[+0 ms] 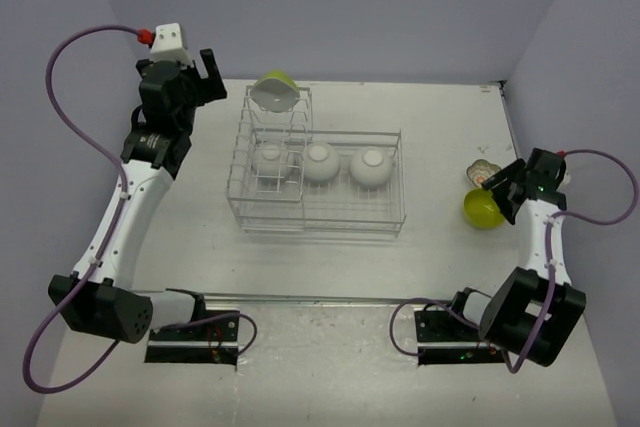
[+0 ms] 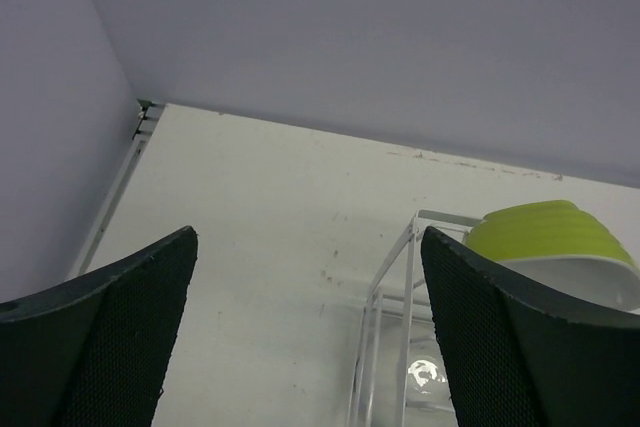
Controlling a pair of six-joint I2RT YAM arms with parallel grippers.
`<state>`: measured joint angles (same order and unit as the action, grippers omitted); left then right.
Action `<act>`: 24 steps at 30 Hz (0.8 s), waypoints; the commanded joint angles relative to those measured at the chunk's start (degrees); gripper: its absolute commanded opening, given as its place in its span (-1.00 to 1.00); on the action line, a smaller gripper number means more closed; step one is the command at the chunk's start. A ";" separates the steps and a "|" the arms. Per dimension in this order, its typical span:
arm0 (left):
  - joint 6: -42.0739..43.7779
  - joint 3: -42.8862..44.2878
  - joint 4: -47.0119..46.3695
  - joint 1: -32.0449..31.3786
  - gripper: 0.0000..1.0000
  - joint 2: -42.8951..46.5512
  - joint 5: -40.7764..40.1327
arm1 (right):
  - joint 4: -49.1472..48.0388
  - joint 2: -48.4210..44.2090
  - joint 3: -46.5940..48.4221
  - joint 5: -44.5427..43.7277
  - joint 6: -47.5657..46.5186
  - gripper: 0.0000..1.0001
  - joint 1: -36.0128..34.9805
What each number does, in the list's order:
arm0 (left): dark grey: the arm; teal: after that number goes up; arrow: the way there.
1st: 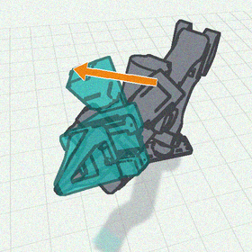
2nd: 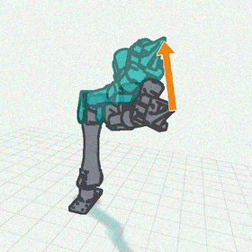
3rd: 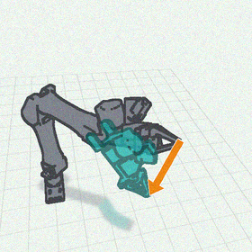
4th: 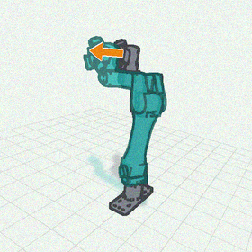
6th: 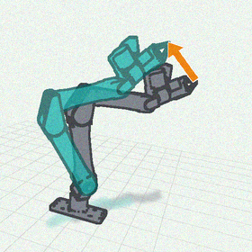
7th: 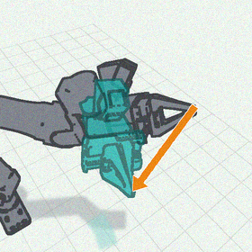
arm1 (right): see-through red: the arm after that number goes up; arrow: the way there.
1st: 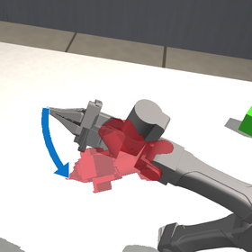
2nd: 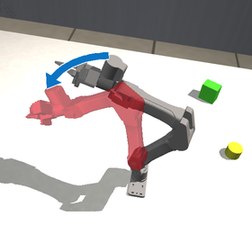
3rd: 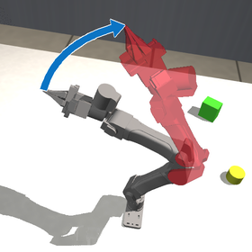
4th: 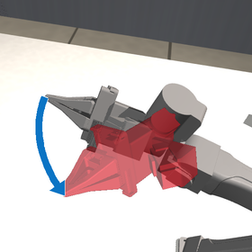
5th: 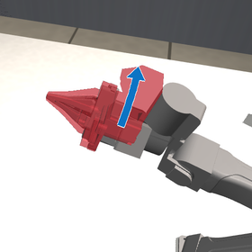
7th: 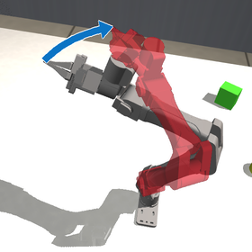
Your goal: Unload the bowls from the dish rack
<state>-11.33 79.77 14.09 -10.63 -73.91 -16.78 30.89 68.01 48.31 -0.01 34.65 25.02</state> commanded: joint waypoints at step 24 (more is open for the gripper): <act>-13.08 -10.59 -6.00 1.32 0.58 13.97 23.20 | 1.89 -8.59 11.80 3.07 -5.39 0.51 -15.08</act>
<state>-19.51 70.41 11.33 -9.72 -60.75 0.95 33.82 61.25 57.95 0.27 30.81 11.27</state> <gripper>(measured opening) 0.796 0.754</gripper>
